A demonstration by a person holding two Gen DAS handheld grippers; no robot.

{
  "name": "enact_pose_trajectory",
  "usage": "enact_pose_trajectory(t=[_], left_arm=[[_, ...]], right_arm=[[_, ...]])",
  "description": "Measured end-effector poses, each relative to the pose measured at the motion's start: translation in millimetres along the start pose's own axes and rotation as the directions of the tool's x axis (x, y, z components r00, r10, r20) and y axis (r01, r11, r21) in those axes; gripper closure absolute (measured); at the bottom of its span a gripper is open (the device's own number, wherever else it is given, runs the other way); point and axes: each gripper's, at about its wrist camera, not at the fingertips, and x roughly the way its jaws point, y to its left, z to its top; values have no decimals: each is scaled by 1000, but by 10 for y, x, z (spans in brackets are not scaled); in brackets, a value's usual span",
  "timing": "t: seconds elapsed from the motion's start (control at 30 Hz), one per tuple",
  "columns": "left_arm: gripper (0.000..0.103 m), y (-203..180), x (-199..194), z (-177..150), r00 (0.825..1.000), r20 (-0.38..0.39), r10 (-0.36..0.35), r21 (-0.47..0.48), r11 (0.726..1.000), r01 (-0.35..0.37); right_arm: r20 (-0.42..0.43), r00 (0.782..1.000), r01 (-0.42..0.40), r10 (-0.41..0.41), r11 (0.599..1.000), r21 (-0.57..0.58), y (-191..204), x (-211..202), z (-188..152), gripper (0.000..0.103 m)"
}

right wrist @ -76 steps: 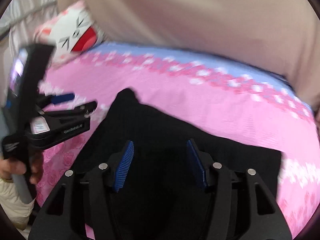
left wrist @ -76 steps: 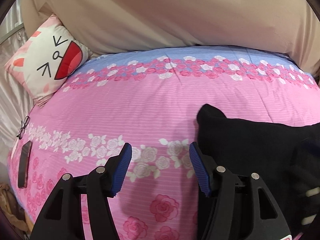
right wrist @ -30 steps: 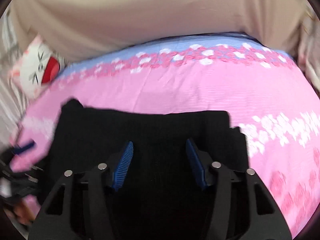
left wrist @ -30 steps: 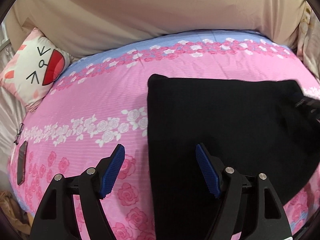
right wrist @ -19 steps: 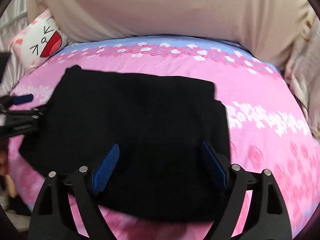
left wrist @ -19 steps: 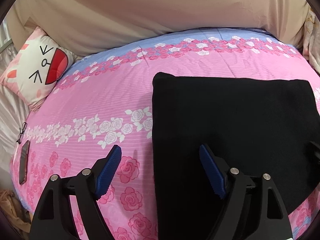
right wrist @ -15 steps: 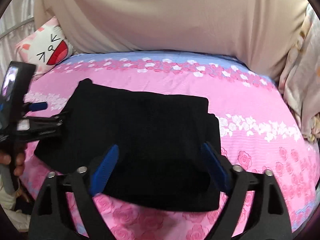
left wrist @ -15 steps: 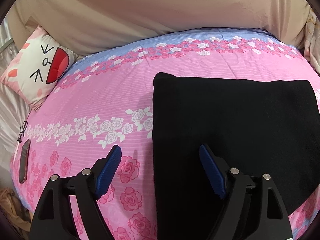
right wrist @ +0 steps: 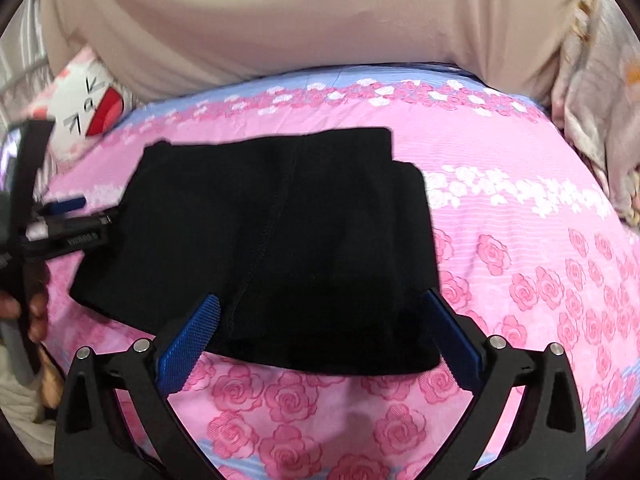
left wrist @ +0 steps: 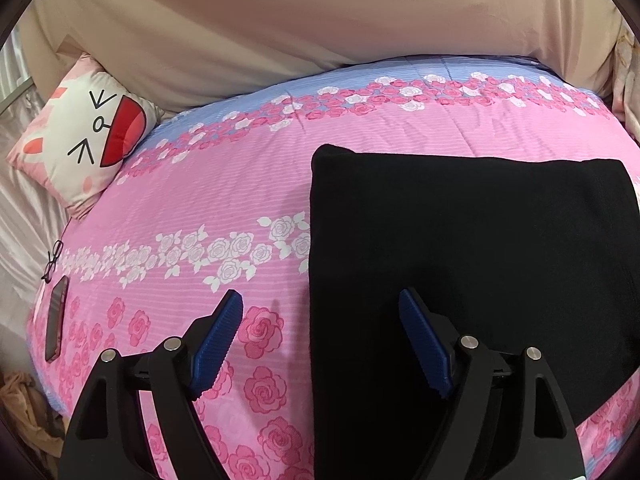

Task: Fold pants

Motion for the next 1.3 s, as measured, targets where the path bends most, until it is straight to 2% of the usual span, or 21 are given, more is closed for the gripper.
enact_pose_trajectory(t=[0.13, 0.23, 0.3, 0.33, 0.4, 0.43, 0.57, 0.6, 0.7, 0.77, 0.83, 0.87, 0.9, 0.97, 1.0, 1.07, 1.13, 1.17, 1.2, 1.3], left_arm=[[25, 58, -114, -6, 1000, 8, -29, -33, 999, 29], [23, 87, -243, -24, 998, 28, -62, -53, 997, 64], [18, 69, -307, -71, 995, 30, -96, -51, 994, 97], [18, 46, -318, -100, 995, 29, -96, -40, 994, 97], [18, -12, -309, -165, 997, 27, -77, -12, 997, 77], [17, -53, -271, -210, 998, 15, -57, 4, 998, 56], [16, -87, -267, -315, 999, 29, -37, -4, 999, 37], [16, -102, -263, -322, 999, 29, -30, -2, 1000, 30], [12, -117, -249, -337, 999, 33, -10, 8, 1000, 10], [10, -107, -258, -337, 999, 32, -4, 3, 1000, 4], [10, -105, -256, -342, 1000, 27, -6, -2, 1000, 6], [10, -104, -251, -339, 1000, 28, -5, -2, 1000, 5], [10, -108, -249, -342, 1000, 30, -2, -1, 1000, 2], [10, -103, -253, -342, 1000, 30, -2, -1, 1000, 2], [10, -103, -252, -344, 1000, 31, -4, 1, 1000, 4], [10, -91, -241, -347, 999, 28, -14, -1, 1000, 14], [9, -61, -221, -359, 999, 27, -35, -16, 999, 36], [5, -49, -205, -360, 999, 24, -33, -28, 999, 34], [5, -38, -196, -358, 999, 24, -29, -35, 999, 30], [5, -28, -181, -349, 999, 22, -43, -41, 998, 43]], right_arm=[[51, 998, 24, -31, 991, 134, -352, -267, 42, 5], [92, 994, 34, -59, 968, 250, -702, -434, -11, 5], [39, 995, 75, -90, 956, 285, -863, -416, -70, 5], [-12, 996, 92, -92, 956, 279, -912, -358, -106, 5], [-44, 995, 99, -91, 960, 263, -910, -293, -165, 5], [-49, 995, 96, -86, 958, 268, -905, -276, -183, 5], [-52, 998, -24, 42, 952, 304, -810, -178, -207, 5], [-55, 996, -54, 74, 954, 295, -748, -138, -178, 5], [-41, 995, -75, 89, 961, 265, -566, -118, -88, 5], [4, 998, -68, 69, 971, 231, -438, -188, -4, 5], [66, 996, -68, 59, 988, 140, -257, -251, 94, 5], [84, 996, -45, 37, 995, 93, -175, -232, 128, 5], [73, 997, 28, -31, 999, 39, -89, -143, 149, 5], [5, 987, 161, -161, 986, -36, -38, 74, 94, 5], [-46, 979, 195, -199, 978, -74, -36, 225, 4, 5], [-29, 990, 136, -137, 991, -17, -132, 215, -117, 5], [-72, 996, 63, -59, 996, 59, -269, 210, -158, 5], [-83, 996, 39, -32, 995, 89, -320, 211, -162, 5], [-100, 995, 2, 11, 991, 134, -389, 221, -172, 5], [-107, 992, -38, 60, 981, 192, -462, 179, -180, 5]])
